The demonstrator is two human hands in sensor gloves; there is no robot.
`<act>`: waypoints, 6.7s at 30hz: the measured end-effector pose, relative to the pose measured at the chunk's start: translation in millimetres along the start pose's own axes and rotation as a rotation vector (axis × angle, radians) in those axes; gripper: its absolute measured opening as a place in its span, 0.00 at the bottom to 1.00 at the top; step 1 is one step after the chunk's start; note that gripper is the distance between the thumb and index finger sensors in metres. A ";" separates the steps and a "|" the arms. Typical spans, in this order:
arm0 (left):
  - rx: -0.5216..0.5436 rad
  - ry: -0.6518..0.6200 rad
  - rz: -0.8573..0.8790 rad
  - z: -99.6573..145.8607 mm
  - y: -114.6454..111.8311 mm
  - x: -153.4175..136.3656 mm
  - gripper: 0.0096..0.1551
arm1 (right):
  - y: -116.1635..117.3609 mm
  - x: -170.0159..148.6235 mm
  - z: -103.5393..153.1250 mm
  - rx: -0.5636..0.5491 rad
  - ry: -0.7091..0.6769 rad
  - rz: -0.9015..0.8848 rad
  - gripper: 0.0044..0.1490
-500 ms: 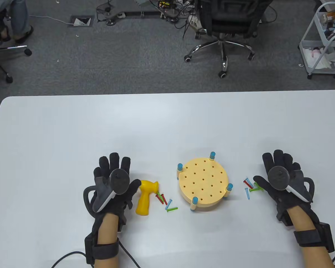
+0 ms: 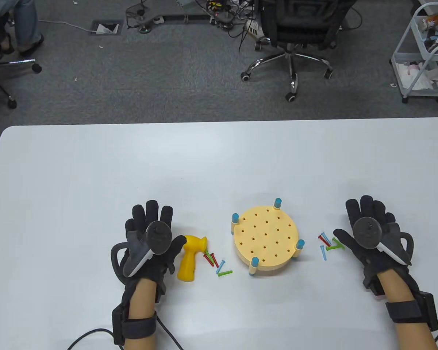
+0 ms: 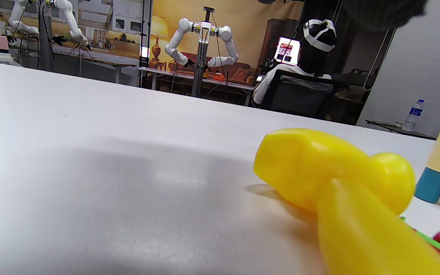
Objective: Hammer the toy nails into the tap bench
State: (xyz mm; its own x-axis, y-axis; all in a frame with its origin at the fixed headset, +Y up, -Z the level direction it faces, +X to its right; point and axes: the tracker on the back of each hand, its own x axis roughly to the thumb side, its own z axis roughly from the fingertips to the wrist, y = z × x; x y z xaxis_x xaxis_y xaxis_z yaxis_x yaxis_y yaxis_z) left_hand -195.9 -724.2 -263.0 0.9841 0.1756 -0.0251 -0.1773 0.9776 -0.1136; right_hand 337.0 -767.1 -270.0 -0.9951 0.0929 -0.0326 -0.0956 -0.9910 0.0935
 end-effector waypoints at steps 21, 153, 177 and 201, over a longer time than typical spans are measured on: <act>0.012 -0.014 -0.024 6.6 -2.6 10.5 0.54 | -6.4 -12.3 9.3 -0.017 0.021 -0.075 0.58; 0.415 -0.277 0.011 41.2 21.1 85.9 0.34 | -51.3 232.0 37.4 -0.208 -0.531 0.172 0.25; 0.377 -0.382 -0.085 44.9 8.1 108.6 0.34 | -79.1 185.5 52.2 -0.302 -0.459 0.015 0.39; 0.103 -0.516 -0.057 15.5 3.5 171.8 0.36 | -1.6 129.2 52.5 -0.368 -0.325 -0.177 0.35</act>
State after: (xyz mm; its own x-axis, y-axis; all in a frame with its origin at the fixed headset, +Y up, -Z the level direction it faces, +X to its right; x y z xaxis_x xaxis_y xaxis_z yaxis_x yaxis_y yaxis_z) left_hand -27.3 -688.9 -252.4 0.8712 0.1310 0.4732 -0.1478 0.9890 -0.0017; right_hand 207.3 -748.4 -222.2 -0.9259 0.2294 0.3001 -0.3070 -0.9200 -0.2437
